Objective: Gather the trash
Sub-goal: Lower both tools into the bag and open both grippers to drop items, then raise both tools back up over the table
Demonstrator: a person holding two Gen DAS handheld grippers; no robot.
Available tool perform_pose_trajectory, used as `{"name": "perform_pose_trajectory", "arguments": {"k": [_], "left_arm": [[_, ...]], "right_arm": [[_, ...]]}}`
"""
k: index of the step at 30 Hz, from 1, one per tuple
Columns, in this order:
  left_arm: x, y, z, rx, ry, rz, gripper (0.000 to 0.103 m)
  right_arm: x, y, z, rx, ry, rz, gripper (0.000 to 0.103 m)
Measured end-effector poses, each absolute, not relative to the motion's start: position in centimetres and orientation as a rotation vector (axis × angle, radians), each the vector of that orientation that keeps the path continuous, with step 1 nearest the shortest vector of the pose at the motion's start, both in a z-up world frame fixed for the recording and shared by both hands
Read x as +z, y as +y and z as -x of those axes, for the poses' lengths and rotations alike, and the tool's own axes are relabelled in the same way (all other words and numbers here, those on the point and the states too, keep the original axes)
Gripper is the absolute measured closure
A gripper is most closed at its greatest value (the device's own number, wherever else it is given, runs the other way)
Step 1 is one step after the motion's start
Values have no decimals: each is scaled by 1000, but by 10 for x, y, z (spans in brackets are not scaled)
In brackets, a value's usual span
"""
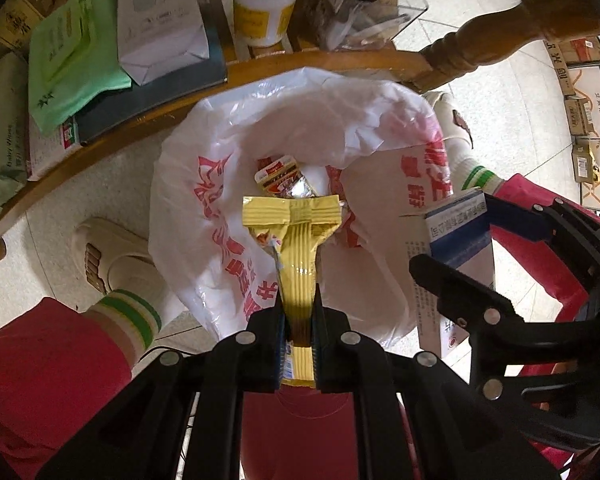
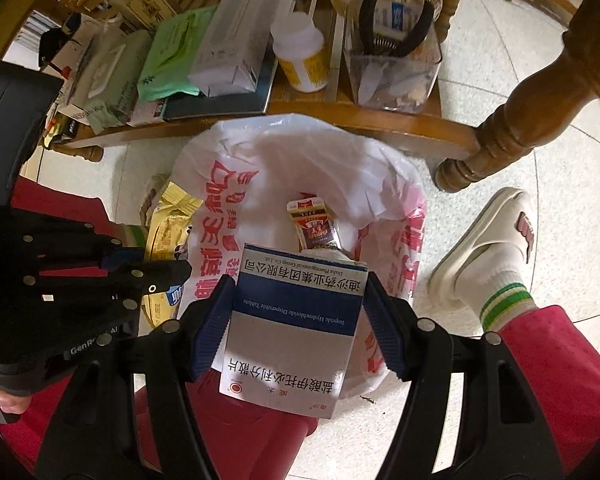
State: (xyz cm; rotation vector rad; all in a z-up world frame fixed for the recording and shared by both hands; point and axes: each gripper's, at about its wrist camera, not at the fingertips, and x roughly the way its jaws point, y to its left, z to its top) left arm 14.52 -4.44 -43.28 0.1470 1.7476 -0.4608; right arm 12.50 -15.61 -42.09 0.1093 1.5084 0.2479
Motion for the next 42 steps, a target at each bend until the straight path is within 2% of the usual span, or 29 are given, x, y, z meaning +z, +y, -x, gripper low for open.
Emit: {"name": "perform_pose_trajectory", "arguments": {"k": [17,18,20,23,27,37,42], "left_arm": [[-464,-46,-156,-401,1819,-129,91],[-465,-46,-157,-388,1821,-144,89],[-468,-45,-157,-368,1832,-156,69],[-467,-43,-158,-349,1822,-176,59],[-466,-41,-160,-339,1814,-176,54],[-454,-40,-157,-340,1790,-173,53],[-428,-39,-151,-348,1732,-189,41]], "right_arm": [[-447,-156,-134,257,1577,-150,39],[-448,-156,-134,254,1579,-149,38],[-449,-156,-135,247,1583,-145,38],[-449,-156,-135,243,1582,-140,38],[-448,-158,-136,237,1580,-145,38],[-434,-157,-133,231,1553,-131,38],[-408,-159,-123,229,1500,-114,38]]}}
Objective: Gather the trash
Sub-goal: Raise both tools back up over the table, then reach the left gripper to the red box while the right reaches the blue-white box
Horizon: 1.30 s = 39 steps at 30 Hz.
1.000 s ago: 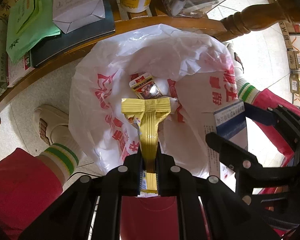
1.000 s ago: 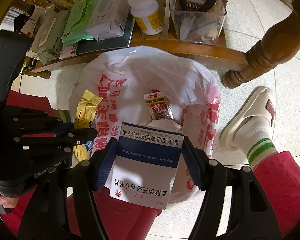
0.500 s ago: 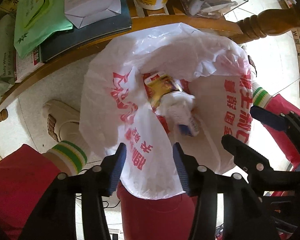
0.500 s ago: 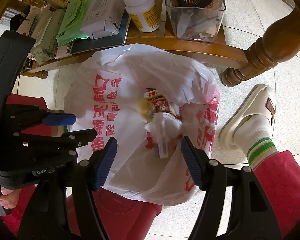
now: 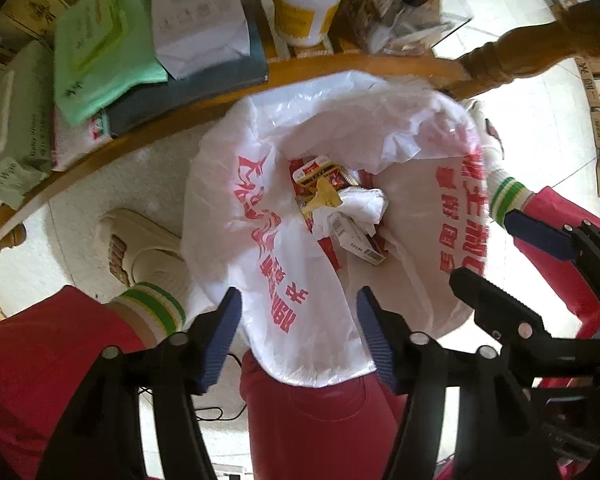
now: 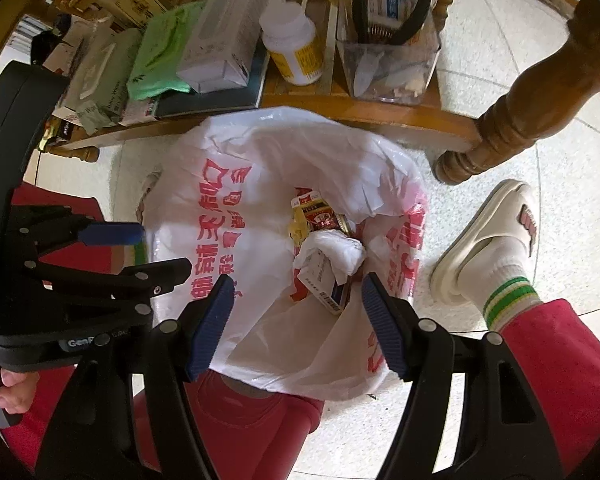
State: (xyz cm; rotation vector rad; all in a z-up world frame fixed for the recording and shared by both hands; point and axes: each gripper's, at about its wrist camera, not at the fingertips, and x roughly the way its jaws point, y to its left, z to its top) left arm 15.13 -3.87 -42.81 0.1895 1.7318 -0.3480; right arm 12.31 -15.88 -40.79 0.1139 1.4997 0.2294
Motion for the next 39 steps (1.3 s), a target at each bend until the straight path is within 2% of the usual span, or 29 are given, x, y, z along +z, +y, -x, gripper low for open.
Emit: {"name": "perform_pose_trajectory", "arguments": {"k": [2,5,12,20,25,31,39], "left_arm": [[-408,-35,-145,-359,1691,-204,34],[-376,-27,-134,-360,1623,-232,30],[-261,15,-101,-442,1475,-276,24],[-96,56,-135,-449,1260,-230,15],[-25,53,-161,-485,1167,-304,12],[8,44,-186,-523,1161,-345,11],[1,31,-210,-574,1225,-335,11]], "right_arm": [[-391,-161,-117,225,1465,-112,36],[-357,-171,-104,222,1395,-123,27],[-242,-202,-79,217,1185,-102,20],[-87,-208,-73,239,871,45,13],[-23,-204,-77,286,761,96,10],[18,-195,-89,310,707,138,8],[23,-183,-109,339,717,156,8]]}}
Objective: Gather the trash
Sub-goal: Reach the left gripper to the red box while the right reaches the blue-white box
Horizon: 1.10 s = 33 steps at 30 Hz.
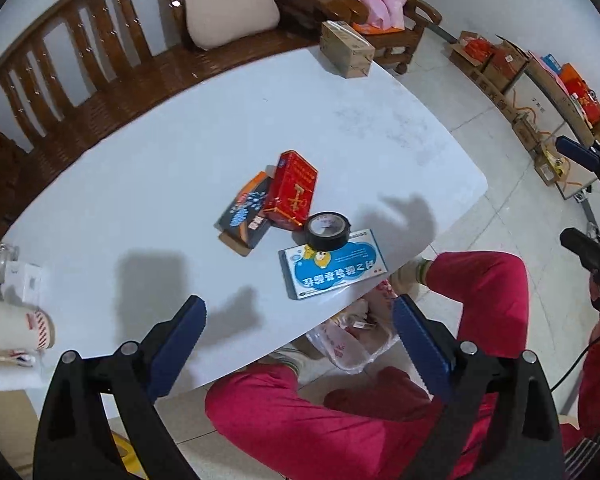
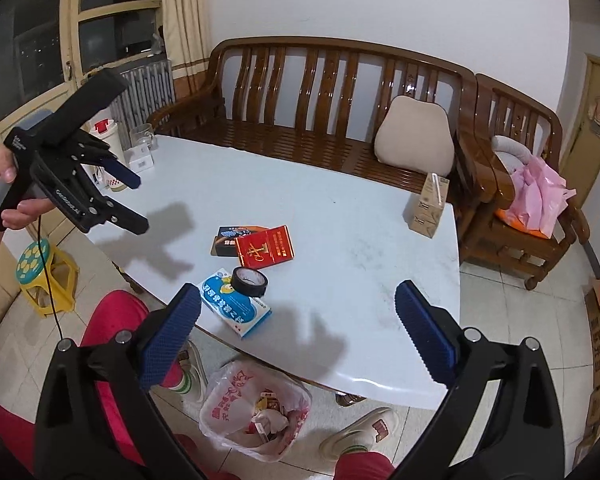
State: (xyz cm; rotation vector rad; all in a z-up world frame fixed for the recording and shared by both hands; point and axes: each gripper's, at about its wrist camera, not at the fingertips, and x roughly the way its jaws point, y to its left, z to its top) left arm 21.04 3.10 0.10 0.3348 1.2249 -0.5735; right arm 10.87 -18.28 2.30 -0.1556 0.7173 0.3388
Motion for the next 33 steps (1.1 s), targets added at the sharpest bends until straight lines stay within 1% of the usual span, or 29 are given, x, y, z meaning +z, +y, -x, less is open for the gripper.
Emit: {"name": "perform_pose_trajectory", "arguments": {"k": [14,20,33], "left_arm": [[-30,-2,-260,-649,1325,-373,11],[-54,-15,-289,-665,1385,-366,11],[-89,-30,-328,-708,1453,-347,11]], "right_arm": [[6,-175,-146,425,787,157,8],[-8,-169,-161,469,832,165,8],[-43,-157,-191,554,931,170,8]]}}
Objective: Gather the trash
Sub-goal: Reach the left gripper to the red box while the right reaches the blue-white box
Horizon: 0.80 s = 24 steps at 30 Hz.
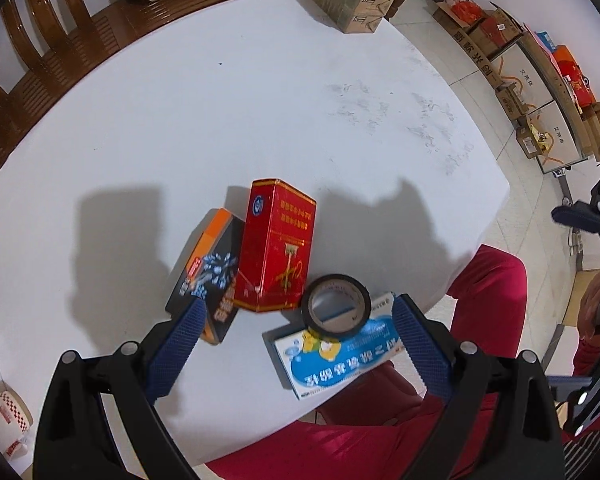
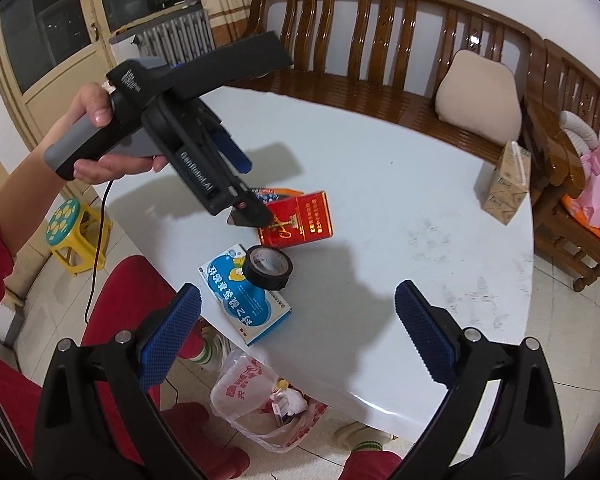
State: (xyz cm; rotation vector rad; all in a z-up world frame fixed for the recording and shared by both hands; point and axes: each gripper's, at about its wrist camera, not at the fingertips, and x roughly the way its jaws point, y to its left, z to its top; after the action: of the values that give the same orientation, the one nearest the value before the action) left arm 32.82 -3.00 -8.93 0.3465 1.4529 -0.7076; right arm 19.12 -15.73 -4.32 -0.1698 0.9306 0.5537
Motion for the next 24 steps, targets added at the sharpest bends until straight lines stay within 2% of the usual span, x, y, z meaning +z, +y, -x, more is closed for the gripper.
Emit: {"name": "perform_pose_trajectory", "arguments": {"k": [24], "left_arm": [[-143,-58,-348,-758,1516,-407,11]], "right_arm": [[-140,-98,-206,811,1128,242,8]]}}
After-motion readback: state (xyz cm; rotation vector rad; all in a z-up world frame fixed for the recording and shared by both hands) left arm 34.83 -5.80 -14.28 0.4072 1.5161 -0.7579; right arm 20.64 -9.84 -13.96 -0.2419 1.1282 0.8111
